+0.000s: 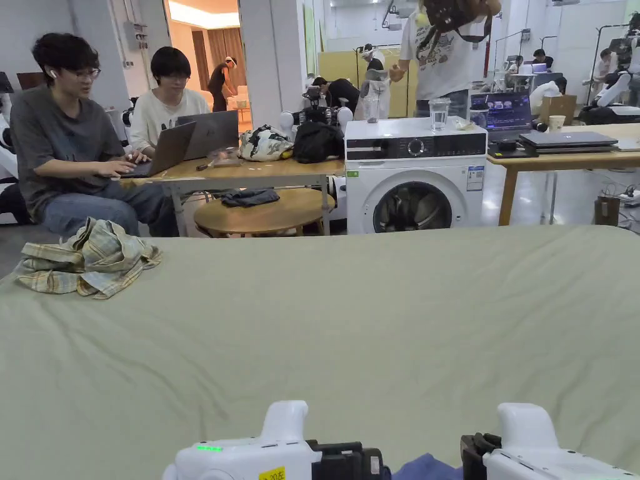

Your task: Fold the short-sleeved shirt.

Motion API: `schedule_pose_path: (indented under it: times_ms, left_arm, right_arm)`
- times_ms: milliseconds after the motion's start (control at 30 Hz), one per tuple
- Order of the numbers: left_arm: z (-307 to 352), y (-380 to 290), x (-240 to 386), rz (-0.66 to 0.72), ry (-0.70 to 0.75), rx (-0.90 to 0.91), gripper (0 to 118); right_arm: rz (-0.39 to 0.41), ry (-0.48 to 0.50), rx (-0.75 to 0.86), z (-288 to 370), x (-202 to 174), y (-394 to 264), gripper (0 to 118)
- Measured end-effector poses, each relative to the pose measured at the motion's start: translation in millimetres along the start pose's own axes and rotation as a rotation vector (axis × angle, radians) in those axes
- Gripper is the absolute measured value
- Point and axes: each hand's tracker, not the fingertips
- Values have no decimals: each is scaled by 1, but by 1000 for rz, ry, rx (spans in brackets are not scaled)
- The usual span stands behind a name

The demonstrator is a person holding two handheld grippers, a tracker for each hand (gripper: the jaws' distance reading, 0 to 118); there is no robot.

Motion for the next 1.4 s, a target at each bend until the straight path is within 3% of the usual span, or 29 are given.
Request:
schedule_pose_path:
  times_ms: [33, 67, 100, 133, 267, 367, 500, 533, 600, 667, 767, 867, 1033, 1067, 1100, 1133, 1167, 1200, 1333, 1400]
  left_arm:
    - [6, 3, -4, 12, 18, 13, 58]
    - [13, 4, -6, 45, 37, 53, 44]
    - [15, 5, -12, 65, 48, 87, 5]
    - [11, 4, -17, 93, 54, 74, 0]
    - [-31, -21, -18, 108, 6, -84, 0]
    - [-71, -44, -12, 48, 155, -239, 0]
    - [-41, -33, -17, 152, 9, -117, 0]
    - [-24, -28, -22, 187, -41, -43, 8]
    - [17, -15, -37, 264, -79, 113, 52]
    - [56, -2, -67, 380, -125, 203, 76]
    - [95, 7, -127, 462, -62, 237, 79]
    - [94, -2, -176, 590, 3, 148, 79]
    - [38, -44, -176, 726, -148, -29, 79]
    - [31, -53, -172, 740, -161, -38, 77]
    - [29, -55, -168, 762, -195, 72, 67]
    - [29, -55, -163, 805, -182, 90, 53]
    - [26, -57, -161, 844, -154, 60, 24]
    - [23, -60, -158, 832, -118, 50, 11]
    - [50, -50, -141, 740, -54, 185, 11]
    - [78, -39, -123, 711, -89, 268, 10]
  right_arm:
    - [4, 2, -3, 1, 1, -2, 0]
    - [1, 3, -5, 2, 2, -4, 0]
    - [-6, 0, -7, 1, 3, -6, 0]
    - [-13, -2, -8, 0, 3, -8, 0]
    - [-26, -3, -24, -5, -3, -12, 0]
    - [-17, 12, -26, -2, -10, -12, 0]
    - [30, 6, -14, 7, -12, -12, 0]
    - [32, 8, -12, 7, -11, -12, 0]
    - [26, 20, -27, 8, -10, -12, 0]
    - [30, 23, -21, 11, -11, -14, 0]
    - [39, 33, -17, 12, -13, -15, 0]
    - [27, 42, -18, 11, -13, -16, 0]
    - [-1, 33, -4, 22, -7, -17, 0]
    - [-3, 26, -4, 24, -5, -17, 0]
    - [-1, 16, -4, 26, -3, -17, 0]
    - [1, 7, -4, 28, -1, -17, 0]
    - [1, -2, -3, 30, 1, -18, 0]
    - [-1, -8, 0, 32, 4, -18, 0]
    - [-4, -24, 1, 32, 7, -17, 0]
    - [34, -59, 0, 28, 7, -16, 0]
